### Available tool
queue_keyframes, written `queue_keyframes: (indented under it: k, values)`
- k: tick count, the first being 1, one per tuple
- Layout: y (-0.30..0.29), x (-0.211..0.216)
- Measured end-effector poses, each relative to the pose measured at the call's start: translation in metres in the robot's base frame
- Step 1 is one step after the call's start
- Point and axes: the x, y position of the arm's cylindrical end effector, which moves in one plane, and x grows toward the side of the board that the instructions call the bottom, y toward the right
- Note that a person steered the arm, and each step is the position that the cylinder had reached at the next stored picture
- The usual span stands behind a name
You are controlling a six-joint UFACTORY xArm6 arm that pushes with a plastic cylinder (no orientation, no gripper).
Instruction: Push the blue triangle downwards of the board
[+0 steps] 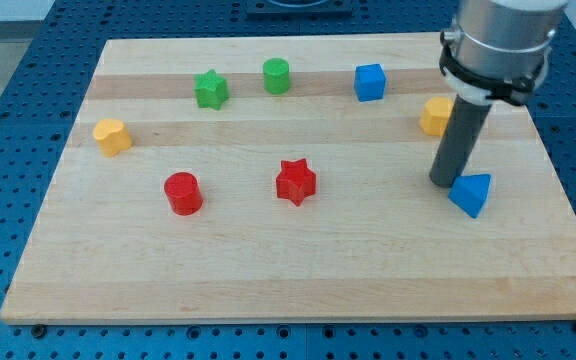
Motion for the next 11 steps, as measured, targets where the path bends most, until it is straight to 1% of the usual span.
queue_keyframes:
  k: [1, 2, 3, 5, 6, 7, 8, 10, 11]
  values:
    - [0.0, -0.013]
    - [0.014, -0.05]
    - [0.035, -0.042]
    - [0.037, 0.019]
    - [0.052, 0.04]
    - [0.056, 0.049]
    - [0.046, 0.035]
    - [0.012, 0.031]
    - [0.01, 0.013]
